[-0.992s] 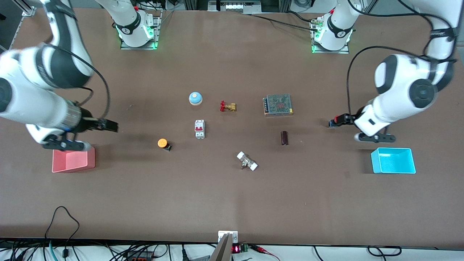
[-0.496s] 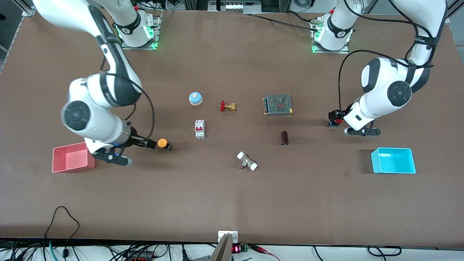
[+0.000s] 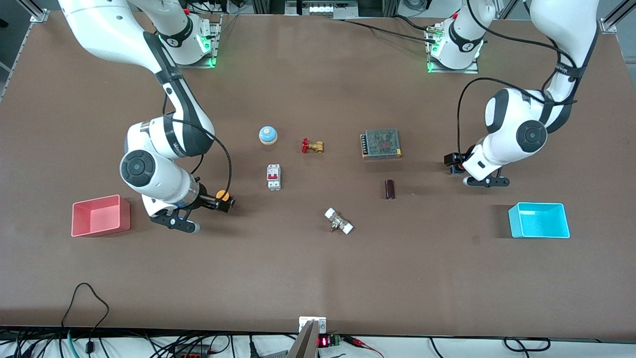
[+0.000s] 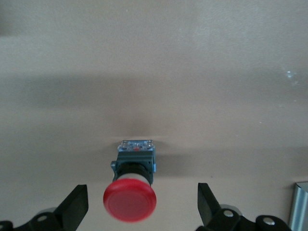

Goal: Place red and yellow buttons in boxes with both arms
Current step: 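Lower and close both grippers on the yellow and red buttons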

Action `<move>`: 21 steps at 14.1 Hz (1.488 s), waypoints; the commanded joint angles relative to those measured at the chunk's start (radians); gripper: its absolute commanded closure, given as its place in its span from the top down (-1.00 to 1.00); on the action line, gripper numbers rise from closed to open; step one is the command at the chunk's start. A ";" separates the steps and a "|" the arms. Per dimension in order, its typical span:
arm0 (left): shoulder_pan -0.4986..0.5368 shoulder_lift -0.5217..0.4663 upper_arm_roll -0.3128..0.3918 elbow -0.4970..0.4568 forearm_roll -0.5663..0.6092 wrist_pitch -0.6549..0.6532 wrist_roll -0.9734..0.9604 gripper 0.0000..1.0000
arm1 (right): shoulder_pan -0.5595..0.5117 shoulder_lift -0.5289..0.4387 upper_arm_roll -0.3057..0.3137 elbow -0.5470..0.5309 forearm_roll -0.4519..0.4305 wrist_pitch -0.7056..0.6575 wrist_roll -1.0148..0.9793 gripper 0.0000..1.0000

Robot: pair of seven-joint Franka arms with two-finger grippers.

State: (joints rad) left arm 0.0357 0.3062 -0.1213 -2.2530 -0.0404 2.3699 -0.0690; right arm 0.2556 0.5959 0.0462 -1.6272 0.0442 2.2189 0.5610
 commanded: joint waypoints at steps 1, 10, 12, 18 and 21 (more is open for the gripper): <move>0.010 0.028 -0.005 0.003 -0.004 0.046 0.026 1.00 | 0.001 0.004 0.007 -0.023 -0.001 0.019 0.033 1.00; 0.023 0.045 -0.008 -0.011 -0.006 0.043 0.029 0.94 | 0.011 0.001 0.038 -0.100 -0.050 0.081 0.060 1.00; 0.023 0.047 -0.008 -0.011 -0.006 0.043 0.029 0.82 | 0.011 0.005 0.038 -0.100 -0.064 0.087 0.062 1.00; 0.023 0.048 -0.008 -0.010 -0.006 0.045 0.072 0.12 | 0.008 0.022 0.040 -0.123 -0.086 0.156 0.060 0.73; 0.023 0.048 -0.006 -0.010 -0.006 0.043 0.070 -0.12 | 0.008 0.024 0.040 -0.123 -0.087 0.156 0.060 0.34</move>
State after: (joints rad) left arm 0.0510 0.3610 -0.1222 -2.2561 -0.0403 2.4165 -0.0244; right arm 0.2670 0.6228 0.0788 -1.7410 -0.0229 2.3566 0.5959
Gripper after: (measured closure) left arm 0.463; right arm 0.159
